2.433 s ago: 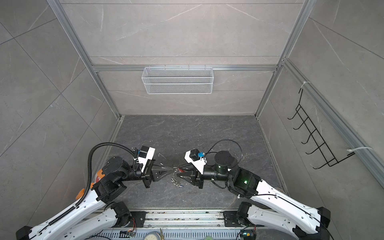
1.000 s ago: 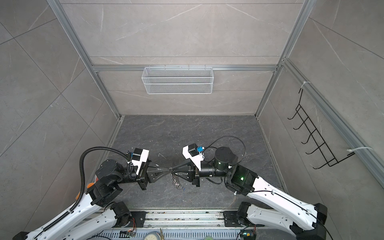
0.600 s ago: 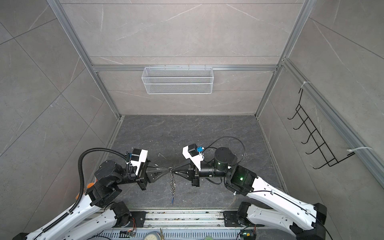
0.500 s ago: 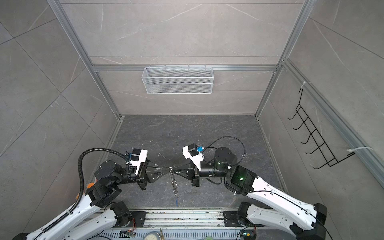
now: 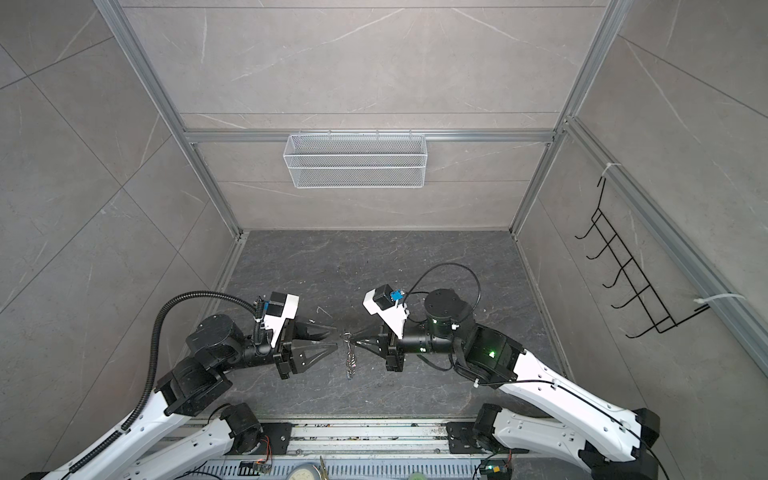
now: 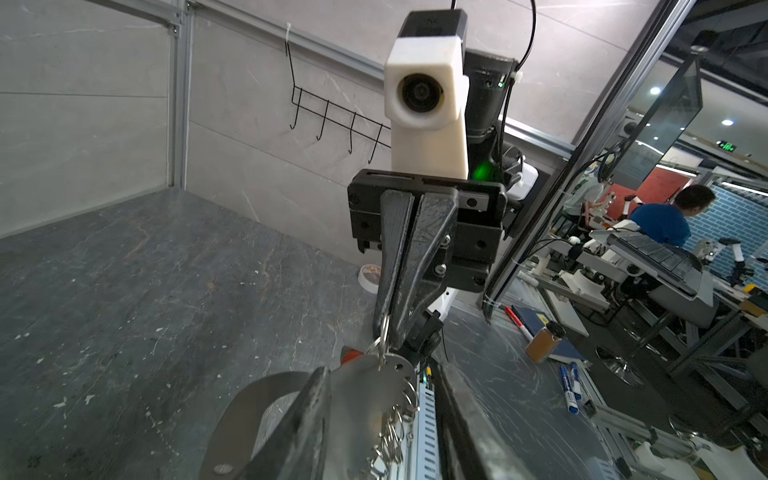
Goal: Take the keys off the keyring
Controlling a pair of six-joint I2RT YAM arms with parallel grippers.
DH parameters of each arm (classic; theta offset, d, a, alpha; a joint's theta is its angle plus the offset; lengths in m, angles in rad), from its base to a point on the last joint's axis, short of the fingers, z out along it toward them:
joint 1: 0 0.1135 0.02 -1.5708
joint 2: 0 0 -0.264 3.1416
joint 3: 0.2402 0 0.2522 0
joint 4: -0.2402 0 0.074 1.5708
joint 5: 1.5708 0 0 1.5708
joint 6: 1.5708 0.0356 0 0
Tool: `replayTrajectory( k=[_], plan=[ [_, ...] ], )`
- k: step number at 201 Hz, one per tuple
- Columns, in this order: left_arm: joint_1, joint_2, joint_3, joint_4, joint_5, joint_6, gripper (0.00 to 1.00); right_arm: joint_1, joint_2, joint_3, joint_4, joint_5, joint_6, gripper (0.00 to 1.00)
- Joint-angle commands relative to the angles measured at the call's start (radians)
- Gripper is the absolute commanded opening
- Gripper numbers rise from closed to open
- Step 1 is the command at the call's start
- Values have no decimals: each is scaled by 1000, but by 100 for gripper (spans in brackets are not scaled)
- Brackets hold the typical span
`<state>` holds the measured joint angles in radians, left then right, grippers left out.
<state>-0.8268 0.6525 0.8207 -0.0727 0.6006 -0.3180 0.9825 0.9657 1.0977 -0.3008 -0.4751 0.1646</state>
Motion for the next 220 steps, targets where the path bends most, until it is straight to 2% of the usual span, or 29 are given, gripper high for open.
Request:
replayTrajectory(
  k=[1, 22, 38, 63, 78, 129, 220],
  plan=[
    [-6, 34, 92, -155, 9, 53, 43, 5, 24, 81, -166, 28, -60, 0],
    [-5, 96, 167, -253, 38, 84, 41, 5, 53, 136, -245, 30, -82, 0],
    [-5, 138, 210, -309, 56, 107, 35, 6, 66, 157, -267, 18, -90, 0],
    [-5, 177, 246, -346, 75, 126, 35, 6, 83, 186, -294, 3, -98, 0],
    [-5, 193, 259, -356, 90, 133, 35, 5, 92, 198, -306, -2, -99, 0],
    [-5, 216, 278, -358, 127, 139, 25, 5, 111, 222, -324, -2, -101, 0],
    [-5, 226, 280, -332, 135, 142, 13, 6, 129, 229, -315, -3, -89, 0]
  ],
)
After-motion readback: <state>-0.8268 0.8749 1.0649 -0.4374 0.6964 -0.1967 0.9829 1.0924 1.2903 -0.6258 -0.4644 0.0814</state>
